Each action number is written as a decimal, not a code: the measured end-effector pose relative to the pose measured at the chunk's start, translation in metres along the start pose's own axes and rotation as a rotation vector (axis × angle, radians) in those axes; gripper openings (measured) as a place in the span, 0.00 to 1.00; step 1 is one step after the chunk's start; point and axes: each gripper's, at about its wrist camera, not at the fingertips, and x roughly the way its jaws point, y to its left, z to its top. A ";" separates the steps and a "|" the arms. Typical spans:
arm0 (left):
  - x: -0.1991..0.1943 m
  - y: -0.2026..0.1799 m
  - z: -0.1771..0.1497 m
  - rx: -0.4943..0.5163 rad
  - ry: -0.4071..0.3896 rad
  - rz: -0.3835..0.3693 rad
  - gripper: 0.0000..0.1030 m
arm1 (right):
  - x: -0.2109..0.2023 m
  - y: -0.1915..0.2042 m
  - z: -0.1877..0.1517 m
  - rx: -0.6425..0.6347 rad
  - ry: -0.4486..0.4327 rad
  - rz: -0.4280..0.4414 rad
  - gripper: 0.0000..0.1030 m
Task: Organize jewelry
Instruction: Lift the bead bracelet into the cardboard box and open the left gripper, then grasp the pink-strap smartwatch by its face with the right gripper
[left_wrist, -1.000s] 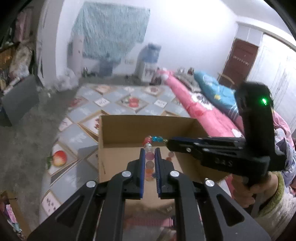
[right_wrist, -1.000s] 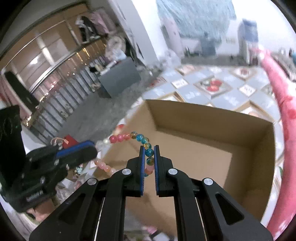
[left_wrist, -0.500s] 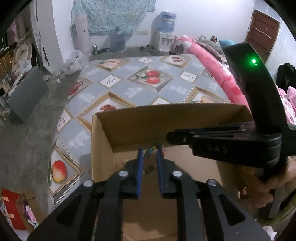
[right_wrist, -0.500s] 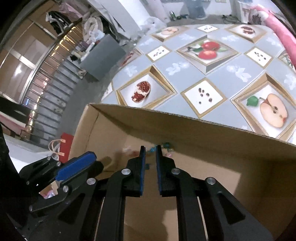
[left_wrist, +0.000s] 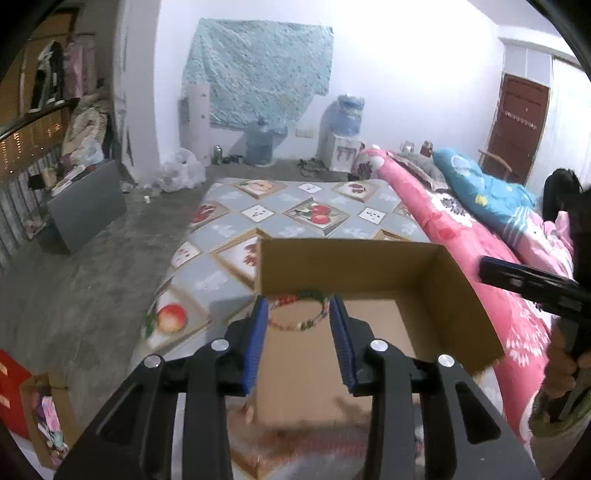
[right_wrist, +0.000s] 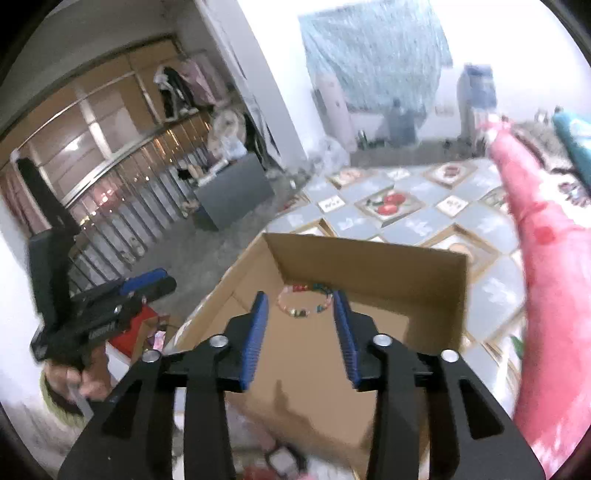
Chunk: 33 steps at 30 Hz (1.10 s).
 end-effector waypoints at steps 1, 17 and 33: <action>-0.010 0.002 -0.010 -0.008 -0.011 0.005 0.33 | -0.015 0.004 -0.013 -0.018 -0.019 0.000 0.46; 0.016 -0.020 -0.155 0.040 0.189 0.093 0.34 | 0.050 0.038 -0.160 -0.142 0.265 -0.098 0.58; 0.037 -0.025 -0.173 0.066 0.215 -0.044 0.34 | 0.092 0.053 -0.170 -0.305 0.397 -0.172 0.44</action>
